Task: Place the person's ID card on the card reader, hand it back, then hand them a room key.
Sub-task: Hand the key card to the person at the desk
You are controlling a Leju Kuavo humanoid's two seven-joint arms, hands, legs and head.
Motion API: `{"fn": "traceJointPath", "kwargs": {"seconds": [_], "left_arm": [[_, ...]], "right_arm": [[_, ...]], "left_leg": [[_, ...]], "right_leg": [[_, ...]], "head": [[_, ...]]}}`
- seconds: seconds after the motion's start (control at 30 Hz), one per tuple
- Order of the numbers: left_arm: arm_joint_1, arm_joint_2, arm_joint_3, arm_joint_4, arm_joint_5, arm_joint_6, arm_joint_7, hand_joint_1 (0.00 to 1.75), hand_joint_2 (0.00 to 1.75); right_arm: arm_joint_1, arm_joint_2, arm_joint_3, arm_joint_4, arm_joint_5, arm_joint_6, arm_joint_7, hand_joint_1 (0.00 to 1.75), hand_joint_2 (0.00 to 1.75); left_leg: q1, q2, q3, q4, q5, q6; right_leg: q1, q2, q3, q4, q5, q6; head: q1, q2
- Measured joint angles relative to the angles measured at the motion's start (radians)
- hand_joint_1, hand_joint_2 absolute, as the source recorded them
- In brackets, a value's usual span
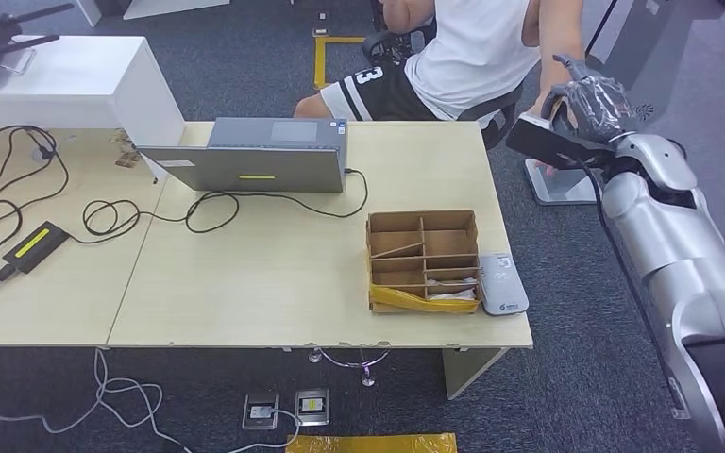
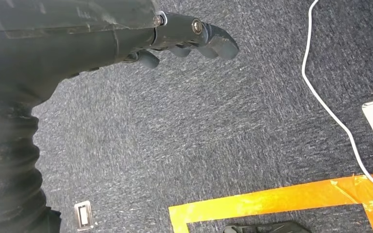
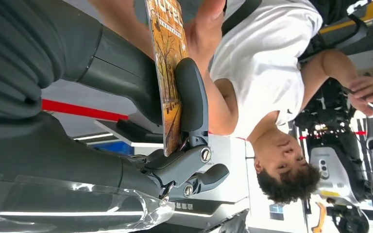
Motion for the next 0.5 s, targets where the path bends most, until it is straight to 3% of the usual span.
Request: {"fn": "traceJointPath", "kwargs": {"seconds": [0.13,0.2,0.27,0.3,0.4,0.43,0.5], "left_arm": [[0.0,0.0,-0.008,0.0,0.0,0.001,0.0,0.0,1.75],[0.0,0.0,-0.011,0.0,0.0,0.002,0.0,0.0,1.75],[0.0,0.0,-0.012,0.0,0.0,0.003,0.0,0.0,1.75],[0.0,0.0,-0.012,0.0,0.001,0.004,0.001,0.0,1.75],[0.0,0.0,-0.012,0.0,0.001,0.006,0.003,0.0,1.75],[0.0,0.0,-0.013,0.0,0.001,0.007,0.004,0.0,1.75],[0.0,0.0,-0.013,0.0,0.001,0.007,0.007,0.0,1.75]], "right_arm": [[-0.024,0.021,0.014,0.064,0.013,-0.008,0.019,1.75,1.75],[-0.028,0.029,0.019,0.085,0.017,-0.01,0.029,1.67,1.75],[-0.029,0.035,0.022,0.1,0.019,-0.011,0.038,1.4,1.75],[-0.029,0.037,0.023,0.106,0.02,-0.012,0.042,1.15,1.75],[-0.029,0.042,0.028,0.122,0.02,-0.014,0.047,0.2,1.75],[-0.029,0.044,0.03,0.127,0.02,-0.016,0.047,0.02,1.75],[-0.029,0.047,0.032,0.137,0.02,-0.022,0.048,0.0,1.75]], "left_leg": [[0.0,0.0,0.0,0.0,0.0,0.0],[0.0,0.0,0.0,0.0,0.0,0.0],[0.0,0.0,0.0,0.0,0.0,0.0],[0.0,-0.001,0.0,0.0,0.0,0.0],[0.0,0.0,0.0,0.0,0.0,0.0],[0.0,0.0,0.0,0.0,0.0,0.0],[0.0,0.0,0.0,0.0,0.0,0.0]], "right_leg": [[0.0,0.0,0.0,0.0,0.0,0.0],[0.0,0.0,0.0,0.0,0.0,0.0],[0.0,0.0,0.0,0.0,0.0,0.0],[0.0,0.0,0.0,0.0,0.0,0.0],[0.0,0.0,0.0,0.0,0.0,0.0],[0.0,0.0,0.0,0.0,0.0,0.0],[0.0,0.0,0.0,0.0,0.0,0.0]], "head": [[0.0,0.0],[0.0,0.0],[0.0,0.0],[0.0,0.0],[0.0,0.0],[0.0,0.0],[0.0,0.0]]}}
